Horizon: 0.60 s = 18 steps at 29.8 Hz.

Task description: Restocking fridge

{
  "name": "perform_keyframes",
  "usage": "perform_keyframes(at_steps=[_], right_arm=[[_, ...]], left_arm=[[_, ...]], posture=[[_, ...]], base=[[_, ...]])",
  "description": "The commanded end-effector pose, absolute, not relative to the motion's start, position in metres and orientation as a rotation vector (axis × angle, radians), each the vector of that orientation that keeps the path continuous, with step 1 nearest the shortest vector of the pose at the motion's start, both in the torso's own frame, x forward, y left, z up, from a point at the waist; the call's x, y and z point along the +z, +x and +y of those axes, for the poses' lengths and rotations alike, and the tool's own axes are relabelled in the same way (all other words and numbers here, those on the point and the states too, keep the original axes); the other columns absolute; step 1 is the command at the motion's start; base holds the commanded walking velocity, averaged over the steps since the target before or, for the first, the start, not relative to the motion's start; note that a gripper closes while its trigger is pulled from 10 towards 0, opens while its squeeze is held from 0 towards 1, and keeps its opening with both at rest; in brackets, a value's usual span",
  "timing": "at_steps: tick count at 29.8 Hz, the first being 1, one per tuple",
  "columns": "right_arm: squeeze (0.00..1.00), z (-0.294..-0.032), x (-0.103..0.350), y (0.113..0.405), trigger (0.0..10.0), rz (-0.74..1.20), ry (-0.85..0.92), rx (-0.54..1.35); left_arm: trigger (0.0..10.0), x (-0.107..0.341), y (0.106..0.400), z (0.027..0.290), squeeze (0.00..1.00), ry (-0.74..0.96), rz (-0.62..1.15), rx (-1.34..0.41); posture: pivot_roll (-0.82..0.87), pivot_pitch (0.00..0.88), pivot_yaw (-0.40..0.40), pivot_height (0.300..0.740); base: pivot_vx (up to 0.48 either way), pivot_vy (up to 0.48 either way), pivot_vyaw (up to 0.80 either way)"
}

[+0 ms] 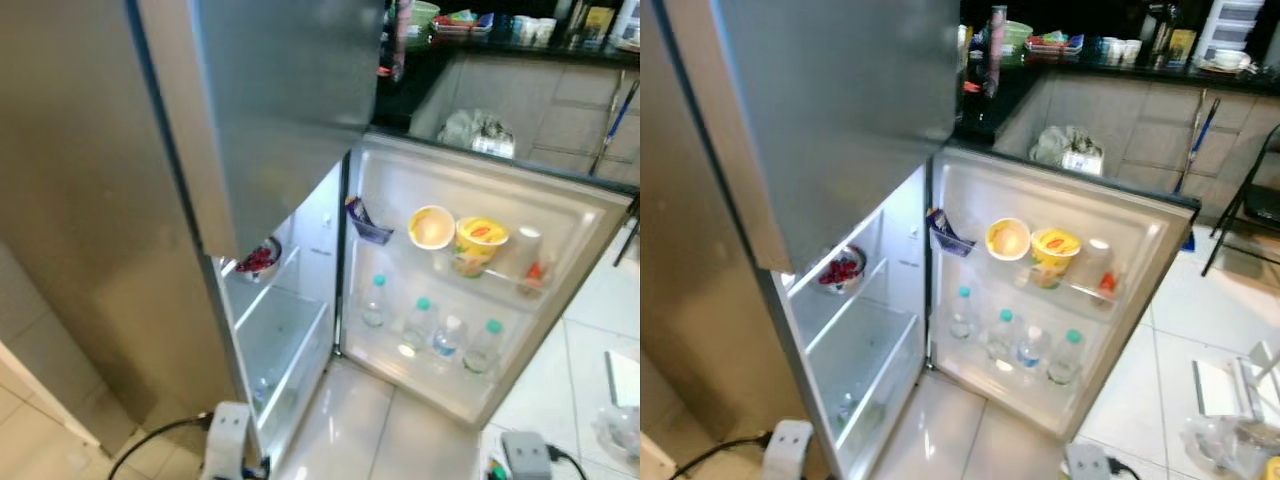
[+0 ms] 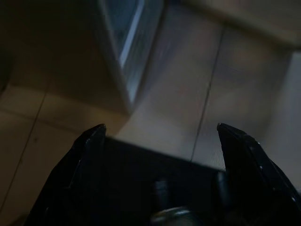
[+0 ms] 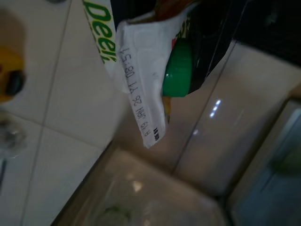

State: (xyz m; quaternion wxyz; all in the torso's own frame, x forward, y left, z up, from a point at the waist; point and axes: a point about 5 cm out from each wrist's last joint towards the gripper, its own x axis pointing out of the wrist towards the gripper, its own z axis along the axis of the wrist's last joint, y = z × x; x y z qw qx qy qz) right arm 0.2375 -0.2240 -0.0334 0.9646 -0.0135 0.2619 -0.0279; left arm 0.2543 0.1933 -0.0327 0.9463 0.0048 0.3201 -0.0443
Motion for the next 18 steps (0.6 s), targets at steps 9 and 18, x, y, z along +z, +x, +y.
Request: perform_keyframes(at_steps=[9, 18], right_arm=[[0.00, -0.2218, -0.0341, 0.2372, 10.0, 0.531, -0.021, -0.050], [0.00, -0.2223, -0.0344, 0.2367, 10.0, 0.533, -0.021, -0.053]], left_arm=[[10.0, -0.0392, 0.2460, 0.1954, 0.00, 0.007, 0.687, -0.082], [10.0, -0.0391, 0.2464, 0.1942, 0.00, 0.036, 0.689, -0.107]], posture=[[-0.10, 0.102, 0.011, 0.740], [-0.11, 0.103, 0.014, 0.740]], base=[[0.000, -0.480, 0.00], [0.000, -0.207, 0.00]])
